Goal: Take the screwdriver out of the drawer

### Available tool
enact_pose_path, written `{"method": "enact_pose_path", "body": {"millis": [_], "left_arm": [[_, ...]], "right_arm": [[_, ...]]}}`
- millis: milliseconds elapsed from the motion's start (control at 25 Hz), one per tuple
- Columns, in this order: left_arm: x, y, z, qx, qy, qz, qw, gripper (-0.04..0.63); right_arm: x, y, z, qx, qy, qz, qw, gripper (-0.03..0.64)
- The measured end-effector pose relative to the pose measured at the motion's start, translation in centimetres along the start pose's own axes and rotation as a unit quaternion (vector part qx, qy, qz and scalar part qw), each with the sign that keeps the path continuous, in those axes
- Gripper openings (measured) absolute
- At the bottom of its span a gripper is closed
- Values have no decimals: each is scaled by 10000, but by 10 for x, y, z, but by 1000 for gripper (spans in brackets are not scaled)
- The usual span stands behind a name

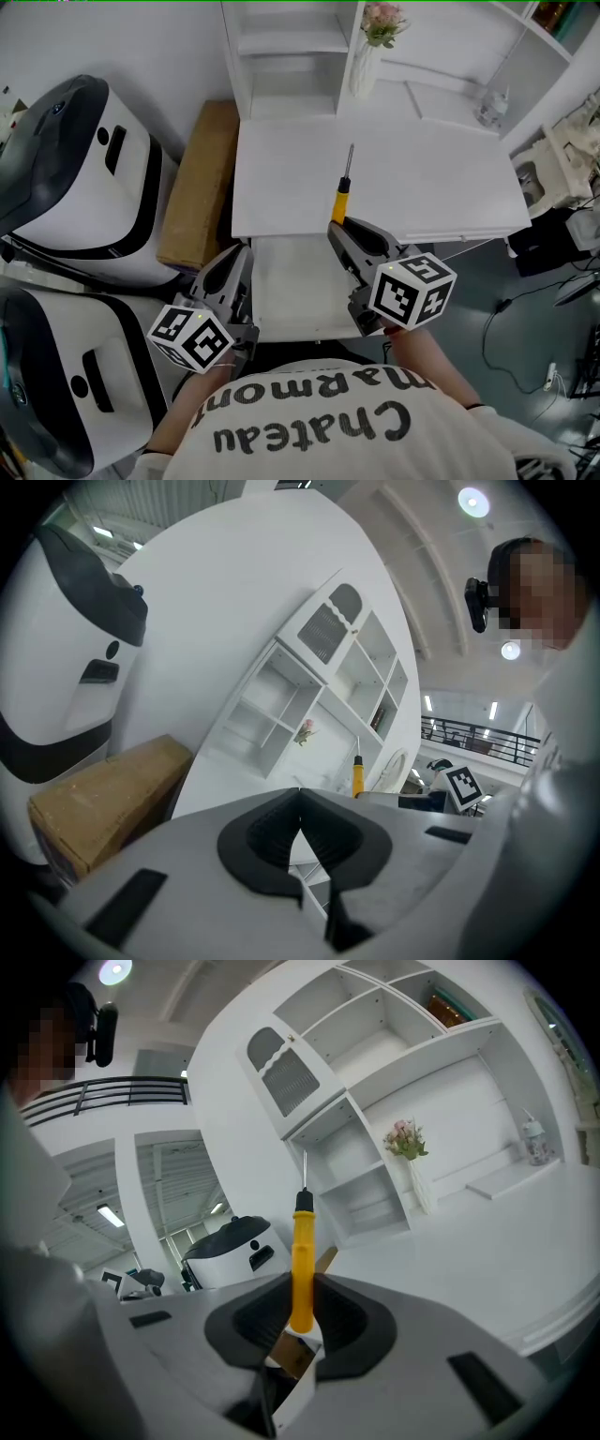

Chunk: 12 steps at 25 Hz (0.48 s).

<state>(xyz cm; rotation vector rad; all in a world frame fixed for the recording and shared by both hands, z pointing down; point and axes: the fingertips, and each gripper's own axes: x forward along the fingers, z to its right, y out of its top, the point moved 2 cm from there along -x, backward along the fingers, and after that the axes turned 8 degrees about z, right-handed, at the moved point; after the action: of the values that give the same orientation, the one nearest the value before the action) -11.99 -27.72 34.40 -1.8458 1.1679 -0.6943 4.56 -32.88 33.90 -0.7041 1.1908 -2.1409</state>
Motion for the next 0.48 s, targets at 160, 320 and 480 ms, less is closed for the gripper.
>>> {"method": "enact_pose_path", "body": {"millis": [160,320,480], "left_arm": [[-12,-9,14,43,86,92,9999,23],[-24,-11,23,80,210,206,9995,23],[-35,-10,33,93,335,282,9990,23]], "right_arm": [[-14,-6,0,-60,116,-33,9999,80],[-22,-9,-4,-70,257,-56,9996,80],[-28,-10,-9,-105,380,-121,9992,80]]}}
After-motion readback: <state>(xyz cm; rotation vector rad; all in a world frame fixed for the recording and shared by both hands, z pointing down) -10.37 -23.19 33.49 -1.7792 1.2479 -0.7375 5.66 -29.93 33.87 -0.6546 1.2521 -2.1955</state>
